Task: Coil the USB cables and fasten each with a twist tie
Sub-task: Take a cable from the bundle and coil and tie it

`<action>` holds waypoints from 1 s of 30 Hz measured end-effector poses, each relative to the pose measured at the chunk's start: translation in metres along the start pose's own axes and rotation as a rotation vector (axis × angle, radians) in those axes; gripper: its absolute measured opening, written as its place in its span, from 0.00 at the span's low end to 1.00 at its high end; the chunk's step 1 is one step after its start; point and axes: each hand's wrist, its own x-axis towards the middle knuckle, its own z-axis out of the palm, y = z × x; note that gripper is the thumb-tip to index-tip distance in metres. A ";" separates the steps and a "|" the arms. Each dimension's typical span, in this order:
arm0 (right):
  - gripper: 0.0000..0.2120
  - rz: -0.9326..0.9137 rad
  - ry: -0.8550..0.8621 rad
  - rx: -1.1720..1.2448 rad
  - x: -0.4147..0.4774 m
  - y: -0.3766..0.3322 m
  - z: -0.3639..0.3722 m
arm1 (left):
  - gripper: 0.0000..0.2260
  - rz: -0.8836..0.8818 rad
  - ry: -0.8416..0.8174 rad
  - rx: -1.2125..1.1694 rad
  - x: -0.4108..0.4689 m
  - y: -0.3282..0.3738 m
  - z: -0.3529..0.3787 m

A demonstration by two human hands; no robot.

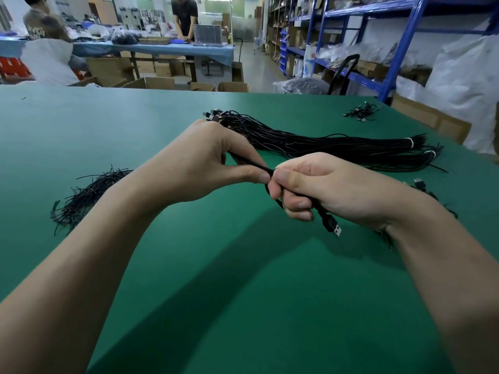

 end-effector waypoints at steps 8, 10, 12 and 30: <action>0.15 -0.091 0.120 0.376 0.004 -0.005 0.000 | 0.19 -0.152 0.155 -0.367 0.001 -0.009 0.000; 0.16 -0.122 0.142 0.475 0.008 -0.006 0.004 | 0.14 -0.145 0.090 -0.395 0.002 -0.005 0.008; 0.16 -0.133 0.137 0.537 0.010 -0.007 0.007 | 0.12 -0.149 0.101 -0.459 0.004 -0.001 0.016; 0.20 -0.116 0.547 -0.093 0.011 -0.016 0.008 | 0.09 -0.273 0.229 -0.759 0.010 0.002 0.036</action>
